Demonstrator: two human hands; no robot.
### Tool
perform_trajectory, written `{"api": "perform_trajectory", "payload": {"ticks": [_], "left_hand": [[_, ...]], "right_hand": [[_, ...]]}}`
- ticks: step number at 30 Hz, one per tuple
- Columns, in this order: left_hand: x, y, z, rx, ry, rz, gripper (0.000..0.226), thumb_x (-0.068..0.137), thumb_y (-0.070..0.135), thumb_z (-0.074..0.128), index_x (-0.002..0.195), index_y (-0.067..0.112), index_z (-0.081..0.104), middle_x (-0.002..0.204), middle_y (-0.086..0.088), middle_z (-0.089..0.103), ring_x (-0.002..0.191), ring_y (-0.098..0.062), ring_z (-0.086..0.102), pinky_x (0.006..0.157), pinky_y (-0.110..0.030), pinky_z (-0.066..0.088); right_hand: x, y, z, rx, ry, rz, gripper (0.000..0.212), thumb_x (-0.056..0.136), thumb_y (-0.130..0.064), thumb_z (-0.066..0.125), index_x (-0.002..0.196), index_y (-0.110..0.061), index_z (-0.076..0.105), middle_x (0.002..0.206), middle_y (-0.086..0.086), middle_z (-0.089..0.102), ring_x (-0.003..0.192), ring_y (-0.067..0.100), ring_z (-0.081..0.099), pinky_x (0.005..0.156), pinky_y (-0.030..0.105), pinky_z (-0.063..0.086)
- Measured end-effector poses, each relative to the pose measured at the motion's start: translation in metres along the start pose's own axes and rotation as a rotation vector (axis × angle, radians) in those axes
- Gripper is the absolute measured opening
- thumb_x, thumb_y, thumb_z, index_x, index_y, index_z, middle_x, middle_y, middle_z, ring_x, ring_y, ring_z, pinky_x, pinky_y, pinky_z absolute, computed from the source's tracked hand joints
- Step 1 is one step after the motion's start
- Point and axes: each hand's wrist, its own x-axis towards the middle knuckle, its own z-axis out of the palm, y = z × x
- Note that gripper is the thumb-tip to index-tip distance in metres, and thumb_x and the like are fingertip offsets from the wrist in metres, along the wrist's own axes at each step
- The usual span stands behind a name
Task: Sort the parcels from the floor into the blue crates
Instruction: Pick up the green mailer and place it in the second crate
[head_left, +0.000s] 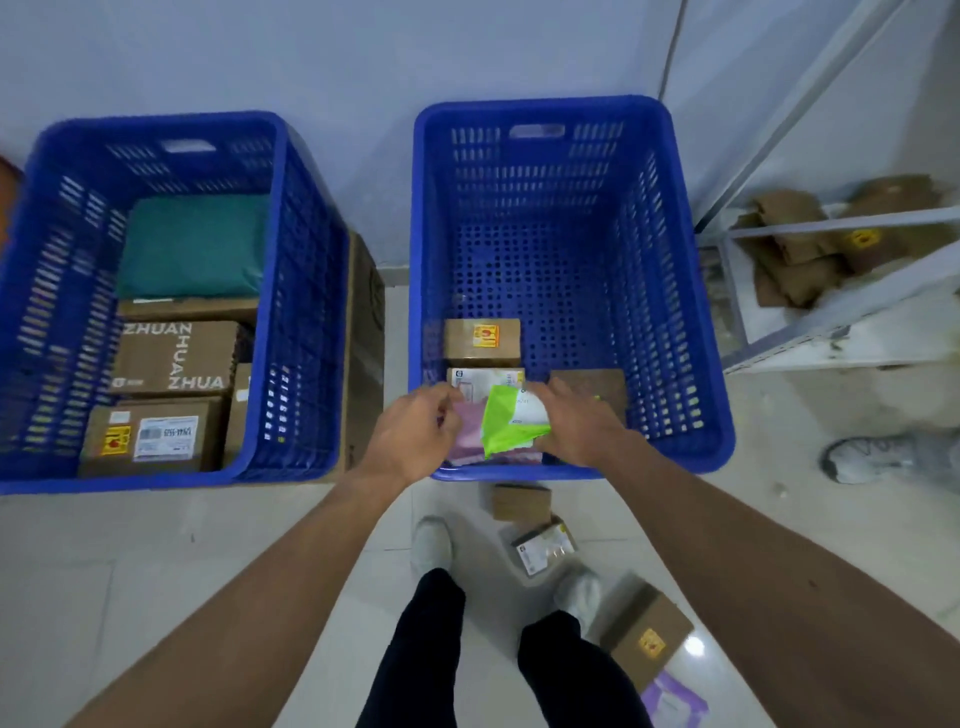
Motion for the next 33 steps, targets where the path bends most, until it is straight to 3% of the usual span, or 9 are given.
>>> {"api": "perform_trajectory", "payload": {"ticks": [4, 8, 11, 16, 20, 22, 25, 28, 33], "left_hand": [[0.025, -0.028, 0.003, 0.204, 0.144, 0.285, 0.035, 0.092, 0.024, 0.043, 0.108, 0.012, 0.072, 0.104, -0.009, 0.071, 0.099, -0.032, 0.066, 0.091, -0.041, 0.049], [0.042, -0.047, 0.012, 0.336, 0.108, 0.377, 0.053, 0.093, 0.031, 0.03, 0.123, 0.008, 0.068, 0.138, -0.01, 0.062, 0.141, -0.028, 0.045, 0.115, -0.043, 0.034], [0.045, -0.057, 0.029, 0.307, 0.083, 0.38, 0.052, 0.1, 0.031, 0.03, 0.136, 0.007, 0.057, 0.153, -0.01, 0.046, 0.154, -0.022, 0.02, 0.121, -0.044, 0.031], [0.049, -0.059, 0.041, 0.209, 0.108, 0.315, 0.056, 0.099, 0.031, 0.027, 0.144, 0.006, 0.048, 0.159, -0.006, 0.039, 0.156, -0.015, 0.007, 0.123, -0.031, 0.016], [0.051, -0.058, 0.044, 0.18, 0.127, 0.301, 0.055, 0.099, 0.031, 0.026, 0.144, 0.008, 0.047, 0.159, -0.006, 0.039, 0.156, -0.013, 0.004, 0.123, -0.031, 0.02], [0.052, -0.057, 0.045, 0.174, 0.133, 0.298, 0.054, 0.099, 0.032, 0.026, 0.142, 0.009, 0.049, 0.157, -0.006, 0.041, 0.156, -0.014, 0.006, 0.123, -0.035, 0.025], [0.053, -0.056, 0.046, 0.172, 0.143, 0.298, 0.052, 0.099, 0.03, 0.029, 0.141, 0.008, 0.049, 0.156, -0.006, 0.043, 0.156, -0.015, 0.006, 0.121, -0.039, 0.031], [0.054, -0.057, 0.048, 0.156, 0.162, 0.302, 0.046, 0.099, 0.025, 0.037, 0.141, 0.008, 0.049, 0.155, -0.006, 0.044, 0.156, -0.014, 0.006, 0.122, -0.035, 0.028], [0.055, -0.06, 0.051, 0.157, 0.18, 0.314, 0.047, 0.1, 0.029, 0.033, 0.141, 0.012, 0.048, 0.155, -0.004, 0.044, 0.156, -0.013, 0.005, 0.121, -0.033, 0.024]], "right_hand": [[0.03, -0.011, 0.031, 0.004, -0.053, -0.029, 0.083, 0.086, -0.041, 0.072, 0.152, -0.028, 0.023, 0.138, 0.005, 0.04, 0.118, 0.03, 0.049, 0.087, 0.047, 0.049], [0.059, -0.021, 0.051, -0.003, -0.053, -0.056, 0.087, 0.083, -0.04, 0.074, 0.152, -0.03, 0.023, 0.142, 0.003, 0.038, 0.121, 0.028, 0.046, 0.088, 0.046, 0.049], [0.073, -0.023, 0.065, -0.008, -0.08, -0.094, 0.096, 0.08, -0.043, 0.077, 0.154, -0.029, 0.019, 0.147, 0.002, 0.035, 0.125, 0.028, 0.045, 0.091, 0.046, 0.048], [0.078, -0.017, 0.081, 0.16, -0.15, 0.094, 0.104, 0.074, -0.055, 0.076, 0.155, -0.025, 0.019, 0.156, 0.004, 0.025, 0.137, 0.028, 0.034, 0.105, 0.045, 0.04], [0.085, -0.02, 0.086, 0.369, -0.146, 0.37, 0.114, 0.062, -0.076, 0.071, 0.152, -0.026, 0.021, 0.147, 0.007, 0.033, 0.135, 0.033, 0.033, 0.108, 0.047, 0.038], [0.091, -0.021, 0.088, 0.438, -0.171, 0.421, 0.112, 0.064, -0.075, 0.071, 0.151, -0.024, 0.023, 0.148, 0.007, 0.034, 0.134, 0.031, 0.035, 0.105, 0.045, 0.04], [0.092, -0.025, 0.093, 0.319, -0.186, 0.409, 0.106, 0.073, -0.051, 0.08, 0.15, -0.018, 0.016, 0.145, 0.012, 0.026, 0.117, 0.031, 0.052, 0.088, 0.04, 0.049], [0.094, -0.029, 0.097, 0.177, -0.161, 0.341, 0.112, 0.077, -0.042, 0.079, 0.153, -0.012, 0.002, 0.149, 0.016, 0.018, 0.108, 0.031, 0.06, 0.077, 0.037, 0.049], [0.099, -0.031, 0.093, 0.06, -0.187, 0.374, 0.123, 0.078, -0.054, 0.075, 0.155, -0.007, -0.008, 0.159, 0.021, 0.005, 0.12, 0.031, 0.056, 0.087, 0.039, 0.051]]}}
